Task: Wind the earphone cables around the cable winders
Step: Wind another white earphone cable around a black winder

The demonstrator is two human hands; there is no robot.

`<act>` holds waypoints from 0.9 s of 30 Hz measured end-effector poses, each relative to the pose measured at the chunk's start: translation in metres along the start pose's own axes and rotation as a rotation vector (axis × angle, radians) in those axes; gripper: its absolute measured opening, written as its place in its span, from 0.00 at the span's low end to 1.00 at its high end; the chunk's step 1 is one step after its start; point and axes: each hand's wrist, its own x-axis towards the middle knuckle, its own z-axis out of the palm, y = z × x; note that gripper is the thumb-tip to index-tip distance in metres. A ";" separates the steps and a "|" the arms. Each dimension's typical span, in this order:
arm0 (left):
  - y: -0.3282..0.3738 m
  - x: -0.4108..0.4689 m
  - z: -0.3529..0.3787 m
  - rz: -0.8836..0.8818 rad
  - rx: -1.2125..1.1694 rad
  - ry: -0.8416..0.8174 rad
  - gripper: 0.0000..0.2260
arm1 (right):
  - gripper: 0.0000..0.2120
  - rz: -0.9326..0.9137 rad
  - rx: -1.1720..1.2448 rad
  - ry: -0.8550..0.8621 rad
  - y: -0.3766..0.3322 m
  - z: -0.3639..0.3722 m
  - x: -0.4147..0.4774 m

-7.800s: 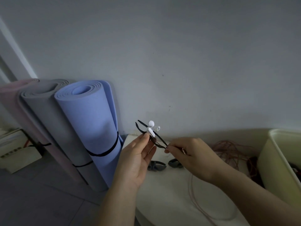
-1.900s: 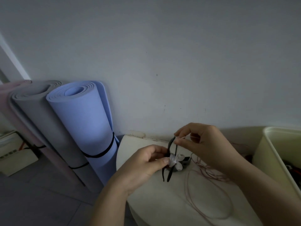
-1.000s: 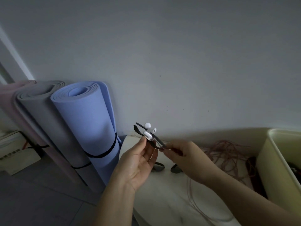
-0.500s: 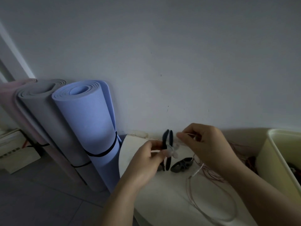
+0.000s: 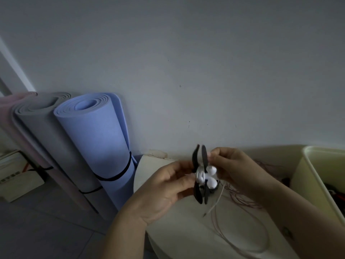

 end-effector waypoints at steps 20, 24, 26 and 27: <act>-0.001 0.011 -0.001 0.013 -0.428 0.592 0.06 | 0.06 -0.268 -0.833 0.128 -0.001 0.028 -0.010; -0.004 0.011 0.000 0.050 -0.191 0.601 0.05 | 0.08 -0.308 -0.802 0.144 -0.009 0.026 -0.014; -0.008 0.013 -0.002 0.053 -0.052 0.596 0.06 | 0.08 -0.328 -0.780 0.130 -0.013 0.026 -0.017; -0.010 0.014 -0.003 0.046 0.019 0.587 0.08 | 0.08 -0.339 -0.783 0.113 -0.014 0.026 -0.017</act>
